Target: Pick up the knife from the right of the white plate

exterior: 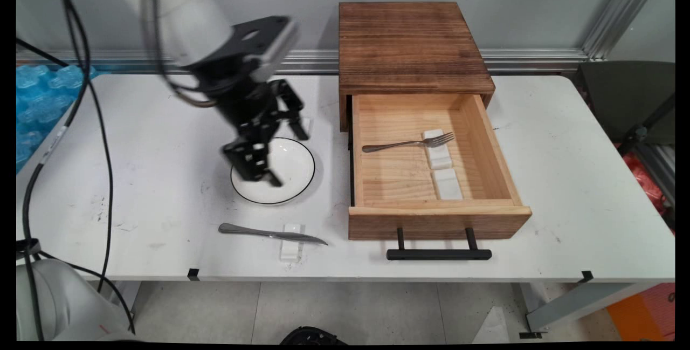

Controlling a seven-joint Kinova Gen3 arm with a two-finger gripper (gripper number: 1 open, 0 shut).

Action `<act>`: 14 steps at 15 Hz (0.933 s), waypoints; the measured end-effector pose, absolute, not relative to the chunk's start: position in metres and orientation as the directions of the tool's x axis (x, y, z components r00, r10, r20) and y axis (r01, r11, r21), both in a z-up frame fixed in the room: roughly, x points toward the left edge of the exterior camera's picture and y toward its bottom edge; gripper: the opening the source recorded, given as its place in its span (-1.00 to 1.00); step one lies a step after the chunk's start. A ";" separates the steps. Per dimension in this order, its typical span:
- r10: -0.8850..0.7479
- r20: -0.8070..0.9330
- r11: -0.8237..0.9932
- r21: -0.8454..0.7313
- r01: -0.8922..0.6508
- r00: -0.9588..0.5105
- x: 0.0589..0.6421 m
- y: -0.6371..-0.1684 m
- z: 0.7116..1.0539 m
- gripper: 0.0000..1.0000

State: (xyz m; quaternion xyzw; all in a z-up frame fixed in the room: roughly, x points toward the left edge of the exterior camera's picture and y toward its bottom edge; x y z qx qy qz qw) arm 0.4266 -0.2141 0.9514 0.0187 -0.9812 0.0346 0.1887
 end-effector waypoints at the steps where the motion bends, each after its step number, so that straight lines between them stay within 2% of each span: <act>1: -0.006 0.368 0.998 -0.057 -0.029 -0.930 0.432 -0.209 0.952 1.00; 8: 0.181 0.324 0.983 -0.029 0.182 -0.929 0.481 -0.166 0.953 1.00; 14: 0.229 0.312 0.972 -0.028 0.232 -0.922 0.498 -0.151 0.953 1.00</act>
